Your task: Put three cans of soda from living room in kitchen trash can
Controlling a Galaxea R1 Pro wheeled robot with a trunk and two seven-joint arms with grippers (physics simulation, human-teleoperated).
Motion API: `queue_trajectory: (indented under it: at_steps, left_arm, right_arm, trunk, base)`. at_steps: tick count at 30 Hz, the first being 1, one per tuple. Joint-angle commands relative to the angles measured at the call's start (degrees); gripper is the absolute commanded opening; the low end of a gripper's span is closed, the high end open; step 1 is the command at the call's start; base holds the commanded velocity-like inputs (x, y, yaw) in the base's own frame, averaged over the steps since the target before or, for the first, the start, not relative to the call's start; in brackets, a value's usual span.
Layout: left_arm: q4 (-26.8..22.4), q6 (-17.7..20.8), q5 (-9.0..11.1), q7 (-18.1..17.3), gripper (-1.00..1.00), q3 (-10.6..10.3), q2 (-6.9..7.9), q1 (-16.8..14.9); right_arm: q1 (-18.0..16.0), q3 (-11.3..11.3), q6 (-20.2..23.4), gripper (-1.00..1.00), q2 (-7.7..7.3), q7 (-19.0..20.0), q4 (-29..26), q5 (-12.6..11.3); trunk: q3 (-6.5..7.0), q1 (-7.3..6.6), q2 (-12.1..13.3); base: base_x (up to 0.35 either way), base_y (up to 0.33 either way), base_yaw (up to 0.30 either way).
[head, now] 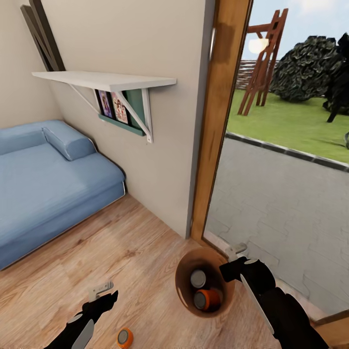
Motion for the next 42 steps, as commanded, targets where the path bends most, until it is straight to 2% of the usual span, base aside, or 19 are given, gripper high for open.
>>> queue_trajectory:
  at_steps: [1,34,42]
  left_arm:
    - [0.00,0.00,0.00,0.00,1.00,0.00,0.00,0.00]
    - [0.00,0.00,0.00,-0.02,1.00,0.00,0.08,0.00]
    - [0.00,0.00,0.00,-0.01,1.00,0.00,0.07,0.00]
  right_arm:
    - [-0.02,0.00,0.03,-1.00,0.01,0.33,-0.02,-0.61]
    - [-0.06,-0.05,0.15,-1.00,0.03,0.47,-0.09,-0.69]
    - [-0.09,-0.13,0.42,-1.00,0.02,0.58,-2.86,-0.77]
  trunk:
    - [-0.27,0.22,-0.42]
    - [-9.23,7.47,-13.66]
    - [-10.84,9.23,-16.86]
  base:
    - [0.000,0.000,0.000]
    - [0.000,0.000,0.000]
    - [0.000,0.000,0.000]
